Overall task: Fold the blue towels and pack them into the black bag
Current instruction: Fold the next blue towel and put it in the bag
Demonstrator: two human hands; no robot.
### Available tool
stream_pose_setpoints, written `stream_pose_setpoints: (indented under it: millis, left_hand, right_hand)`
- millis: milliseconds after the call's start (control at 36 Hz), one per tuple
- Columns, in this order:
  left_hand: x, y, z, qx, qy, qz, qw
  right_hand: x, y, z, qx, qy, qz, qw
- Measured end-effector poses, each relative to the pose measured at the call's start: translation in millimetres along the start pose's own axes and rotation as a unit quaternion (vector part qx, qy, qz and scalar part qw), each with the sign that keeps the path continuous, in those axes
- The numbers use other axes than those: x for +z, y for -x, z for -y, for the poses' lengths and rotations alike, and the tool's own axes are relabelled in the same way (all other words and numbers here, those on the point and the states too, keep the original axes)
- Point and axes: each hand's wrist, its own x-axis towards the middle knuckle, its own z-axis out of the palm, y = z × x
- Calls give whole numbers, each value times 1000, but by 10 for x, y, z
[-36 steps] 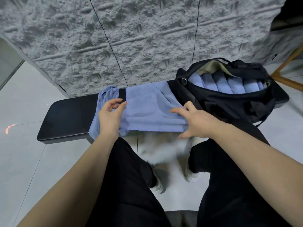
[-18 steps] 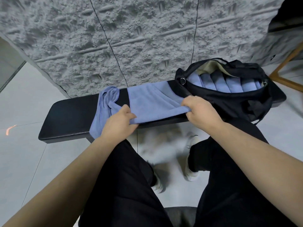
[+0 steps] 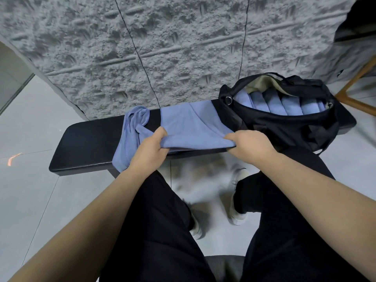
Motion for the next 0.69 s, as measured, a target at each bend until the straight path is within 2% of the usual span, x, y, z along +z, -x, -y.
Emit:
stream_pose_setpoints:
  millis: [56,139,194,278,389,500,583,694]
  left_hand:
    - [10,22,-37,-3,-3,29,1000]
    - [26,27,-97,12,-41,31,999]
    - [64,7,-77,26,-69,38,997]
    - [114,-32,2,44,-130,43,990]
    - [120,-27,5,30,-192,37,980]
    - [127,-8,-13,25,-234,22,972]
    - [142,-29,-9,64,-230,4,971]
    - [122,-35,-11,83,-157,21,984]
  right_hand:
    - [29,-6,-21,-14,-9,-26,1000]
    - [80,-12,-72,-59,16,-139,988]
    - [59,-20,-66,-77,-3,-161,984]
    - [-2,-34,-16,-130,-58,-119,983]
    - [-60,34,52,-87,-144,-11,986]
    - [-36,60,74,-82,-186,-1,979]
    - [-39,58,66,-76,-196,18,977]
    - [-40,81,65,-73,-199,31,977]
